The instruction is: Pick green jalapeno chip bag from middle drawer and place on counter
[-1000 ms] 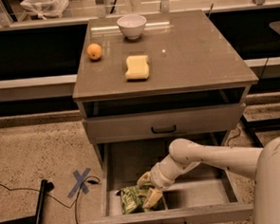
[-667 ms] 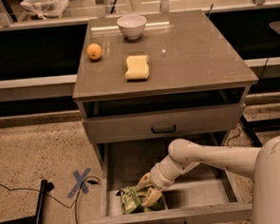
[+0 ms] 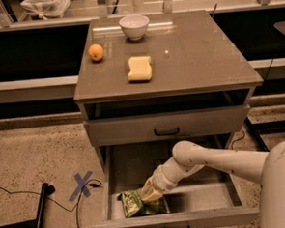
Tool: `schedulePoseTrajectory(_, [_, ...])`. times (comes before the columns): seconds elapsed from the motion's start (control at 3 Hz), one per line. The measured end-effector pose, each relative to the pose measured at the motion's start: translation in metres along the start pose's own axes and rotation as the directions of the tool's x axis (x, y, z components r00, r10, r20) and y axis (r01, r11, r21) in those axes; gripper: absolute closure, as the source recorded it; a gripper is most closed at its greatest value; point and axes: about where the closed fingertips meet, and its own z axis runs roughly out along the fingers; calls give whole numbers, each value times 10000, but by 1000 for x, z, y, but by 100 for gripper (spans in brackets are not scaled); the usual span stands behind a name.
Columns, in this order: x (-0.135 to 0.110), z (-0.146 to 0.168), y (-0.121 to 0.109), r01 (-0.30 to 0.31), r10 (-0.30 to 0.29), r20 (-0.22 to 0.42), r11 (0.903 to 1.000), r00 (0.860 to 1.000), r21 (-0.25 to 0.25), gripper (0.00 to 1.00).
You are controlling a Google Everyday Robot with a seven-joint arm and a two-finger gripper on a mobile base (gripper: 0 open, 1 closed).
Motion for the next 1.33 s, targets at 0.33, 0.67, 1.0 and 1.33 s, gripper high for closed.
schedulePoseTrajectory(0.33, [-7,-7,-2,39,-44,368,9999,9993,144,100])
schedulePoseTrajectory(0.67, [-29,-44,-10,173,-290,1335,9959,9906,884,100])
schedulePoseTrajectory(1.0, [-56,-99,-15,-22,-213,1703,9906,9852,1365,100])
schedulePoseTrajectory(1.33, [-78,-177,-8,-11,-217,1222,9831,9923,1832,100])
